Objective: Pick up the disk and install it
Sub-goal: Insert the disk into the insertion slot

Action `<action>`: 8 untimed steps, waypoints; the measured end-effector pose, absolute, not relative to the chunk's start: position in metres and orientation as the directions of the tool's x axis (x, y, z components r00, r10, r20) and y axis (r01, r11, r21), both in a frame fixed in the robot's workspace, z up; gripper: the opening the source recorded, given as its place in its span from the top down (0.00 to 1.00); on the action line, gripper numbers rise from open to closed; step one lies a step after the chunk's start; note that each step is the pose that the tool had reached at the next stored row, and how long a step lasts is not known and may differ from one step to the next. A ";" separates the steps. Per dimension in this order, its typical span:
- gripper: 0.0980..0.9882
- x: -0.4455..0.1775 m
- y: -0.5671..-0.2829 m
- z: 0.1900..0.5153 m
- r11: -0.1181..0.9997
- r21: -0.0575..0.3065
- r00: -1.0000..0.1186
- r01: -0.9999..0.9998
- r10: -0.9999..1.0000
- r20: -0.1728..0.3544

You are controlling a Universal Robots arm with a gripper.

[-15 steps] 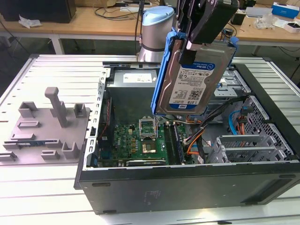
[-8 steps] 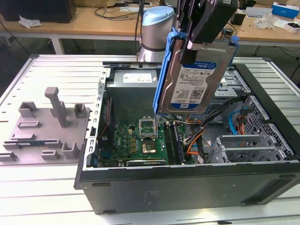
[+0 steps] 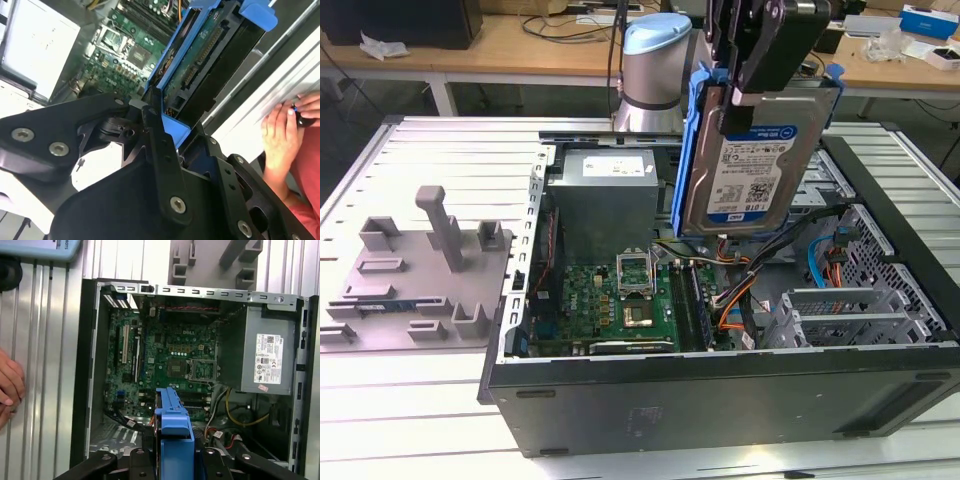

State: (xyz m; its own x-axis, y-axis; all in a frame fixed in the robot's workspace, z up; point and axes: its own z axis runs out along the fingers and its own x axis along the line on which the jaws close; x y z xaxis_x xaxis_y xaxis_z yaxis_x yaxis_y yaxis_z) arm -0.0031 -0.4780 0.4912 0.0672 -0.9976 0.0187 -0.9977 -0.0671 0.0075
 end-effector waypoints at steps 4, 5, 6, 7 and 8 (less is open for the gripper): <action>0.70 -0.004 -0.481 0.490 -0.057 0.007 0.058 -0.998 -0.998 0.017; 0.70 -0.004 -0.481 0.490 -0.054 0.007 0.055 -0.998 -0.998 0.017; 0.70 -0.004 -0.482 0.490 -0.046 0.006 0.046 -0.999 -0.999 0.014; 0.70 -0.004 -0.483 0.490 -0.032 0.006 0.032 -0.999 -0.999 0.008; 0.70 -0.004 -0.483 0.489 -0.017 0.007 0.017 -1.000 -1.000 0.006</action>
